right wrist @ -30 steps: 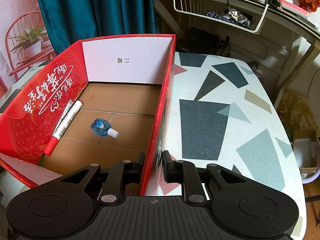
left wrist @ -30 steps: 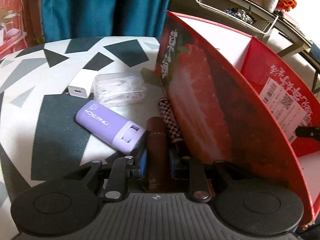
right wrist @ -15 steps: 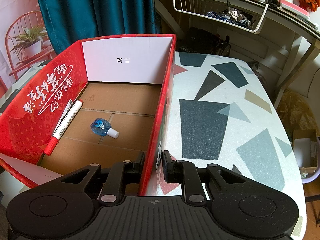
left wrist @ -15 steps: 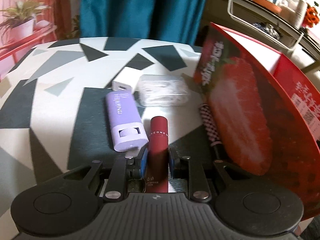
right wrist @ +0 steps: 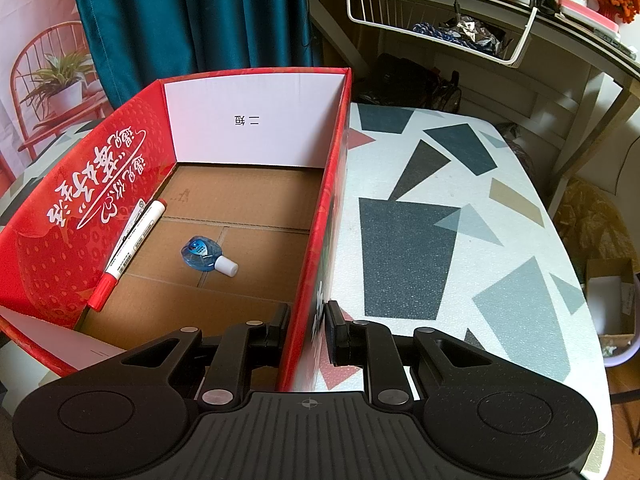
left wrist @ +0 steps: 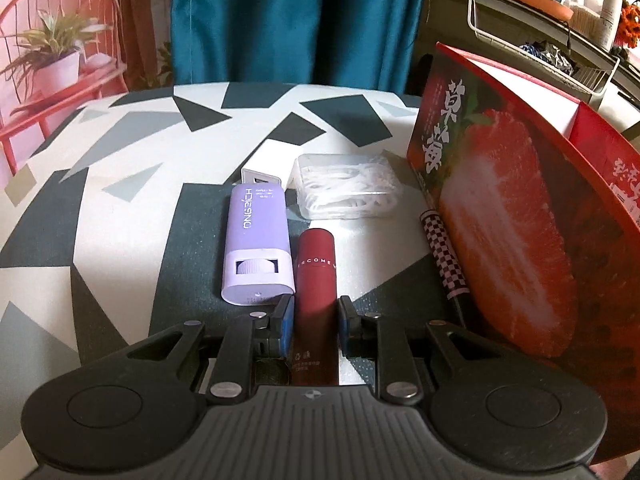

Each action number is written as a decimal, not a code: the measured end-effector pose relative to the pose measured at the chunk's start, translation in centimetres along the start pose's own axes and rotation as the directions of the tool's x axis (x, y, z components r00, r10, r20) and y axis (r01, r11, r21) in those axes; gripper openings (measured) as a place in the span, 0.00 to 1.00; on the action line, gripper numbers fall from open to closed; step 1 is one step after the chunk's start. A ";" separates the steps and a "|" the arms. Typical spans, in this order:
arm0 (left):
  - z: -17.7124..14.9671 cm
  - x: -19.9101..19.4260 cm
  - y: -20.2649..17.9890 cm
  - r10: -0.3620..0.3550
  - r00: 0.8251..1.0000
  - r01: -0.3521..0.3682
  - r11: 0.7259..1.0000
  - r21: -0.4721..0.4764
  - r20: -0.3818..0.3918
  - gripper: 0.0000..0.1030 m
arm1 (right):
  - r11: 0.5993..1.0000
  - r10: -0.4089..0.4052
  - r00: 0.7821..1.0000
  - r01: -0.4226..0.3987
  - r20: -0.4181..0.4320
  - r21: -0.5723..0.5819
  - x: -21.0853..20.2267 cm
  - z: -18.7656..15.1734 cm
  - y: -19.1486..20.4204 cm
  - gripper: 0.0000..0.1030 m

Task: Organize rigid objects
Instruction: 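Close the left tool's fingers on the red tube and lift it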

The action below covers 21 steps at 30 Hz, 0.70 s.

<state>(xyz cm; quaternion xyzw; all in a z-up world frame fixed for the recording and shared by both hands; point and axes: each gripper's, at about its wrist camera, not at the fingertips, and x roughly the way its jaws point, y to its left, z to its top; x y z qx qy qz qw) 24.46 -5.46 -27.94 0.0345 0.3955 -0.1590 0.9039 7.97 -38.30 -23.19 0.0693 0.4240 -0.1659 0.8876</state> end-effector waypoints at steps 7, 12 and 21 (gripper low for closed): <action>-0.1 0.0 -0.6 0.028 0.999 -0.029 0.999 0.019 0.022 0.24 | 1.000 0.000 1.000 0.000 -0.001 -0.001 0.0 0.0 0.0 0.18; 0.2 0.3 -0.6 0.037 0.999 -0.038 0.999 0.013 0.026 0.24 | 1.000 0.000 1.000 0.000 -0.001 0.000 0.0 -0.1 0.0 0.18; -0.1 0.4 -1.1 0.051 0.997 -0.054 0.997 0.056 0.054 0.24 | 1.000 -0.001 1.000 0.001 -0.002 -0.001 0.0 -0.1 0.0 0.18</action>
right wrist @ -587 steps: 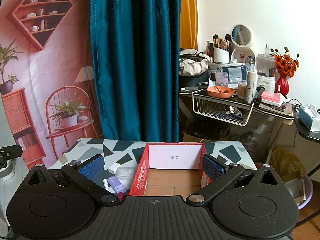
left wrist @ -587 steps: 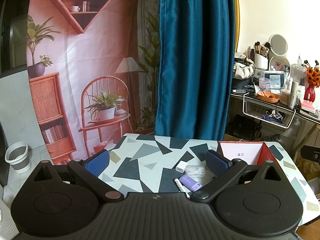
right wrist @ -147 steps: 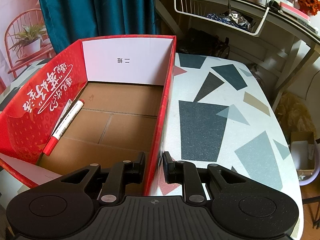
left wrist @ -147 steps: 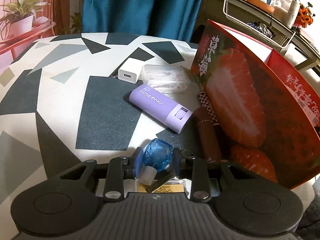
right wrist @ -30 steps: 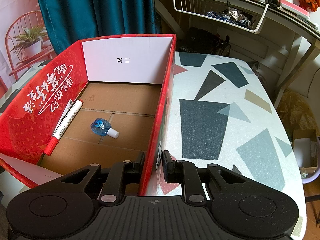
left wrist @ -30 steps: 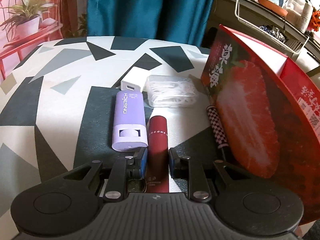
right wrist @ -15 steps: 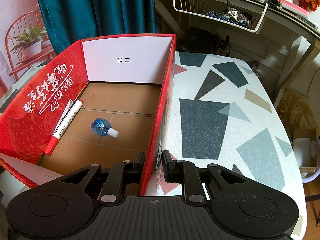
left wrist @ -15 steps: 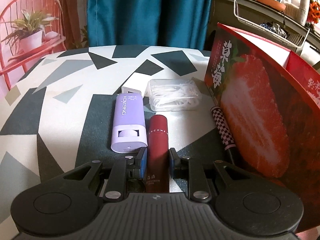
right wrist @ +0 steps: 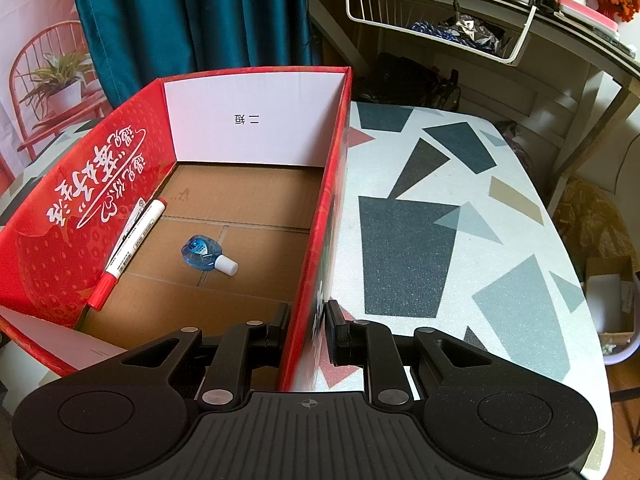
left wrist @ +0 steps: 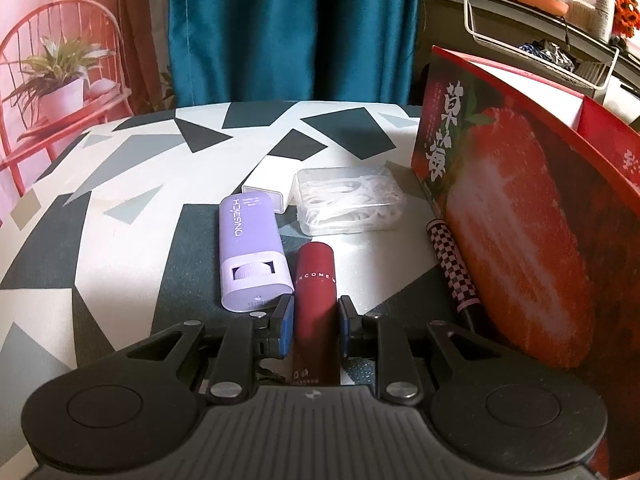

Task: Organize rigid objects
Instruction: 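Close the left tool's fingers on the red tube and lift it, then carry the red tube over the red box and release it inside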

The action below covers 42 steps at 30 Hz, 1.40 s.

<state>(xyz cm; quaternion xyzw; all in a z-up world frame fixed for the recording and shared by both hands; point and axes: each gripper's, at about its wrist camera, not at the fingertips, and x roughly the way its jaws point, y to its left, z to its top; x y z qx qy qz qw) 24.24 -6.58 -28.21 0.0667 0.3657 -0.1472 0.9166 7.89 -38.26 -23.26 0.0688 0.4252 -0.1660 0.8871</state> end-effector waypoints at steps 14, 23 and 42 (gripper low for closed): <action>-0.8 -0.5 0.2 -0.021 0.999 0.022 1.000 -0.005 0.037 0.23 | 1.000 0.001 1.000 -0.001 -0.006 0.005 0.1 0.0 0.0 0.18; -0.3 -2.0 0.7 -0.073 0.996 0.075 0.996 -0.041 0.053 0.23 | 1.000 -0.003 1.000 0.003 -0.011 0.000 0.1 0.0 0.0 0.18; 6.9 -9.0 -1.9 -0.260 0.949 0.266 0.964 -0.011 0.180 0.23 | 0.999 -0.029 1.000 0.029 0.004 -0.016 -0.2 0.1 0.2 0.14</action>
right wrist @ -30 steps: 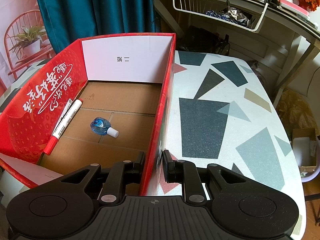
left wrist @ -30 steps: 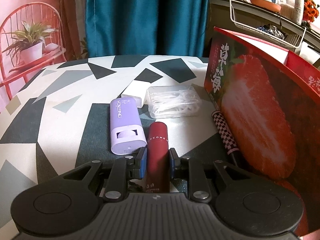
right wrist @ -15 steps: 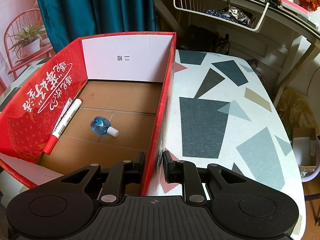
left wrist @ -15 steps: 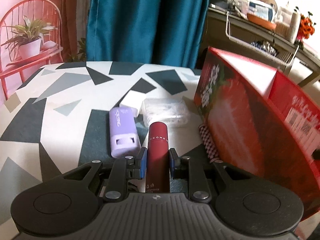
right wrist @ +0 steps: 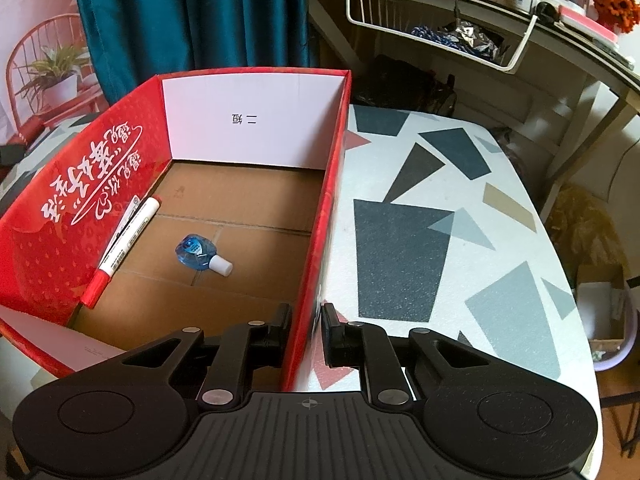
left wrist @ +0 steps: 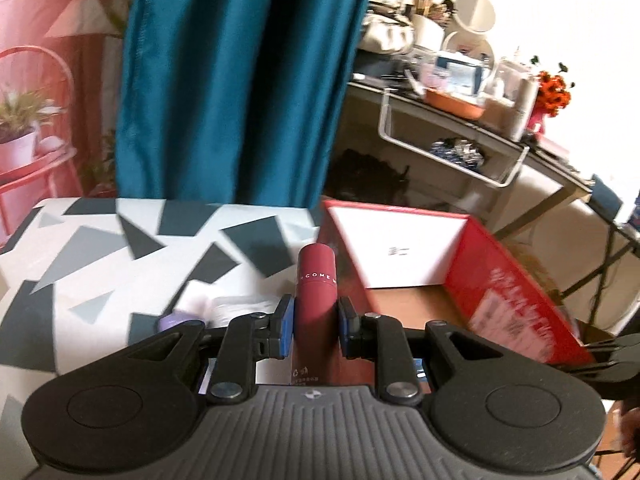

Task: Organize rigid objects
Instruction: 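Carry the red tube over the red box and release it inside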

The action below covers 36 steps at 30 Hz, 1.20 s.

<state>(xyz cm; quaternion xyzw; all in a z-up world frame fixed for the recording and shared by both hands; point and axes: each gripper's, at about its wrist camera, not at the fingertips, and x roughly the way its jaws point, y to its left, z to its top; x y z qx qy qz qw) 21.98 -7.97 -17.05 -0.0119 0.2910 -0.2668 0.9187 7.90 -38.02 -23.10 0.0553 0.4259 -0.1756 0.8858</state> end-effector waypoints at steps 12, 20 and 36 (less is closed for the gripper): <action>-0.1 2.1 -4.7 -0.153 0.986 0.158 0.985 0.070 -0.073 0.23 | 1.000 0.001 1.000 -0.001 0.007 0.011 -0.1 0.0 -0.1 0.14; -1.1 4.7 -6.2 -0.171 0.976 0.187 0.975 0.119 -0.133 0.23 | 1.000 0.000 1.000 0.000 0.006 0.012 -0.1 0.0 -0.1 0.14; -1.1 4.8 -6.0 -0.150 0.981 0.167 0.976 0.139 -0.127 0.23 | 0.999 -0.033 0.998 0.032 0.061 0.021 -0.5 -0.3 0.3 0.13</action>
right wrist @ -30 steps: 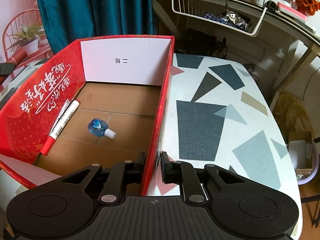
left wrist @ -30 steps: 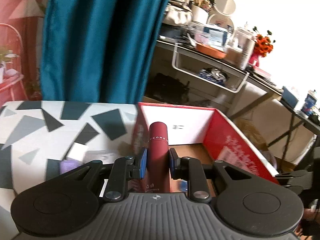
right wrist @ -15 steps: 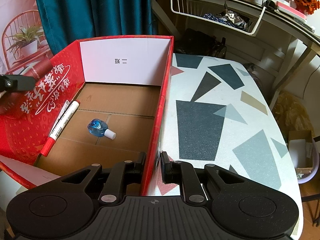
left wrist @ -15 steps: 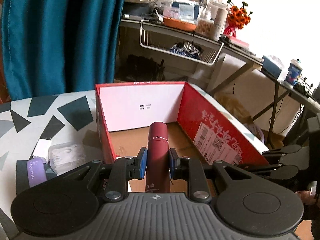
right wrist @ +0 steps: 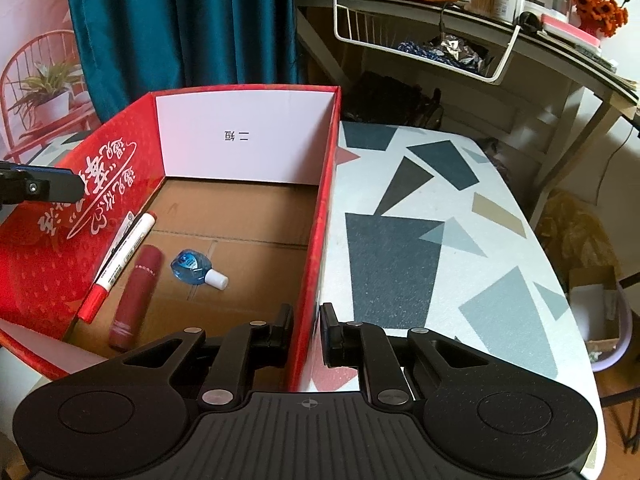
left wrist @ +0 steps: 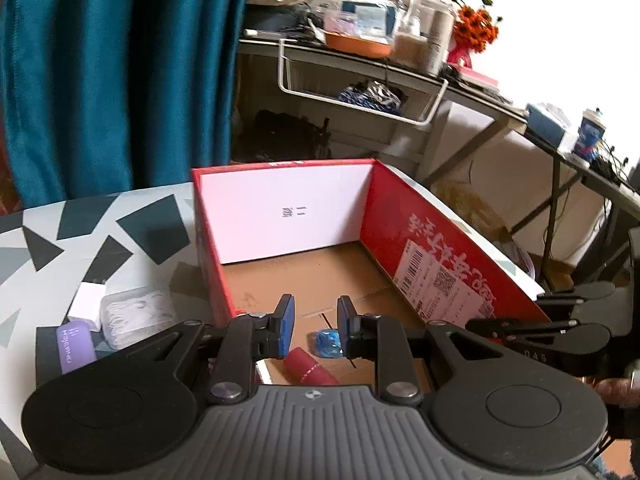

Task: Organize rigid objects
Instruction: 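Carry the red tube over the red box and release it inside, then move the left tool to the pink-and-black checkered pen beside the box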

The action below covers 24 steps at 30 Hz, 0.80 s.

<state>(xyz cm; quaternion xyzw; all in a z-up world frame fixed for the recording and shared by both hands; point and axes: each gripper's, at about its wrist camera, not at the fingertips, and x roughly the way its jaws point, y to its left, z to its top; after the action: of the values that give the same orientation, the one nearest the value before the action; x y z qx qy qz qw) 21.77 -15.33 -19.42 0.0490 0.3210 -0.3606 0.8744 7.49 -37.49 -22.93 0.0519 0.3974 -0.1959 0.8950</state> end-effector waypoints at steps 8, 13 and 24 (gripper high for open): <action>0.3 -2.3 2.9 0.041 0.998 -0.035 0.992 -0.123 0.047 0.24 | 1.000 -0.022 0.999 0.021 0.043 0.011 -0.3 -0.3 0.2 0.11; -0.6 -3.5 5.9 0.087 0.995 -0.070 0.964 -0.257 0.053 0.24 | 1.000 -0.023 0.999 0.022 0.049 0.017 -0.4 -0.4 0.2 0.11; -4.8 0.6 10.5 0.007 0.988 -0.074 0.900 -0.429 -0.156 0.24 | 1.000 -0.020 0.999 0.020 0.041 0.007 -0.4 -0.3 0.3 0.12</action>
<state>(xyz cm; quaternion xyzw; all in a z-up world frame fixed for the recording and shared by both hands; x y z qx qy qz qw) 26.54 -6.45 -25.11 -0.1130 0.4571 -0.2573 0.8439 7.13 -37.03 -22.86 0.0471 0.3788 -0.2074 0.9007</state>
